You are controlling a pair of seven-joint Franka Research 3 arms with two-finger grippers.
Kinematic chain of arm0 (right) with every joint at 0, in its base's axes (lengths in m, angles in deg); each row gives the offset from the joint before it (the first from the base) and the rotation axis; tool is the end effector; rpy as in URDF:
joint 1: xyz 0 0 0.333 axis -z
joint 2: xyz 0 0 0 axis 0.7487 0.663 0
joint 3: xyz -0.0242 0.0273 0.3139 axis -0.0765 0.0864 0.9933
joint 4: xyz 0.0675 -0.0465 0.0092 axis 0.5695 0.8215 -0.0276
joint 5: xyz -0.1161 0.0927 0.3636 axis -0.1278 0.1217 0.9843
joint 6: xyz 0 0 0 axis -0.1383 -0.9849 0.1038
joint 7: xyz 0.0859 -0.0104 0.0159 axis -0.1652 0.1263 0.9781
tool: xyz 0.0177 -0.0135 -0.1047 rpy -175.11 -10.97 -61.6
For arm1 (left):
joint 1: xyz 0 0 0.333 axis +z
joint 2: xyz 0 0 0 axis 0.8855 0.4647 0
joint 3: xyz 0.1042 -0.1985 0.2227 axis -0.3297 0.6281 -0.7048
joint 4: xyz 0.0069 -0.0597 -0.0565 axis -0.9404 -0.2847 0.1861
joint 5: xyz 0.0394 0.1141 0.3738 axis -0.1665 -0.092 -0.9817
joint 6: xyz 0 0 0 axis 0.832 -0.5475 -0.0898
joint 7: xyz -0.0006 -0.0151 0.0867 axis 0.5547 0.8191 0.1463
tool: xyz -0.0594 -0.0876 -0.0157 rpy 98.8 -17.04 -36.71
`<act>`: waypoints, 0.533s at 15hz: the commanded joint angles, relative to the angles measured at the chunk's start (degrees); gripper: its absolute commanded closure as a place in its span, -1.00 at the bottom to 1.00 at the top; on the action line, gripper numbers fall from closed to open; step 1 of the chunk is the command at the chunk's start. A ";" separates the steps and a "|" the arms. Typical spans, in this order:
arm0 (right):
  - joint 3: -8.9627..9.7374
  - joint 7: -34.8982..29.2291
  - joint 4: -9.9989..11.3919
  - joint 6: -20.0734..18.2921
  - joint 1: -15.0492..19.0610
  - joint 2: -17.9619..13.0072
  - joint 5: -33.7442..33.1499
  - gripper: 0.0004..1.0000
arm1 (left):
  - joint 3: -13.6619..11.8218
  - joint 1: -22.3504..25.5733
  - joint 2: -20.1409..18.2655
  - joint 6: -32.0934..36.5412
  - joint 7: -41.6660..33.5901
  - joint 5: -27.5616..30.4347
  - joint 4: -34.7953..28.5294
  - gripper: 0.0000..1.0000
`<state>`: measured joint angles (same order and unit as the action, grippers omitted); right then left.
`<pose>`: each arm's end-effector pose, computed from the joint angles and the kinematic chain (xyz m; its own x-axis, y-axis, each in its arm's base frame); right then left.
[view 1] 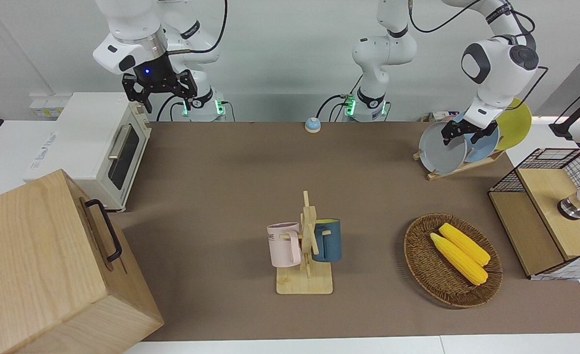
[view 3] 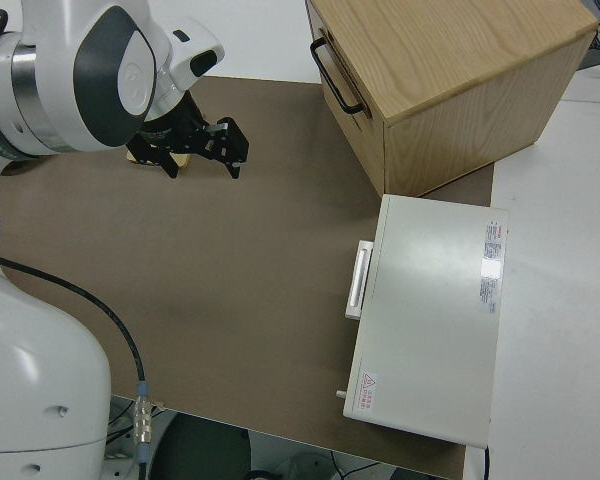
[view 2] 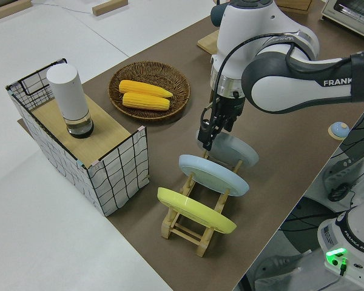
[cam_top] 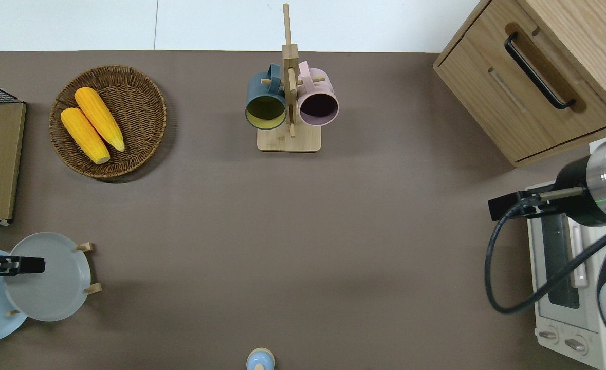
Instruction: Pick gray plate from low plate rack and place it on table with left arm
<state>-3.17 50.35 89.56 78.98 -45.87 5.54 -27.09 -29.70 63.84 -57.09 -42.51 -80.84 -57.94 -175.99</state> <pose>0.5271 0.0756 0.6544 0.9946 0.0817 -0.0646 0.0824 -0.9966 0.0084 0.4551 0.1427 0.4392 0.9967 -0.0181 -0.0787 -0.0225 -0.9983 -0.0546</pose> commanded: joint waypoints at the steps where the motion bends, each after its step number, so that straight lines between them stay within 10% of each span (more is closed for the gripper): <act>1: 0.32 0.08 -0.35 -0.75 0.56 -0.14 0.59 -0.97 | 0.25 0.49 -1.81 -1.56 0.27 -1.25 -2.03 -0.17; 5: 0.32 0.08 -0.35 -0.75 0.56 -0.14 0.59 -0.97 | 0.25 0.40 -1.89 -1.30 0.27 -1.34 -2.03 0.72; 8: 0.24 0.08 -0.35 -0.75 0.56 -0.14 0.59 -0.97 | 0.33 0.31 -2.16 -0.95 0.18 -1.34 -2.03 1.00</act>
<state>-3.17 50.35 89.56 78.98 -45.87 5.54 -27.09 -29.63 64.07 -57.26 -42.60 -80.84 -58.03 -176.02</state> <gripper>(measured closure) 0.009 0.793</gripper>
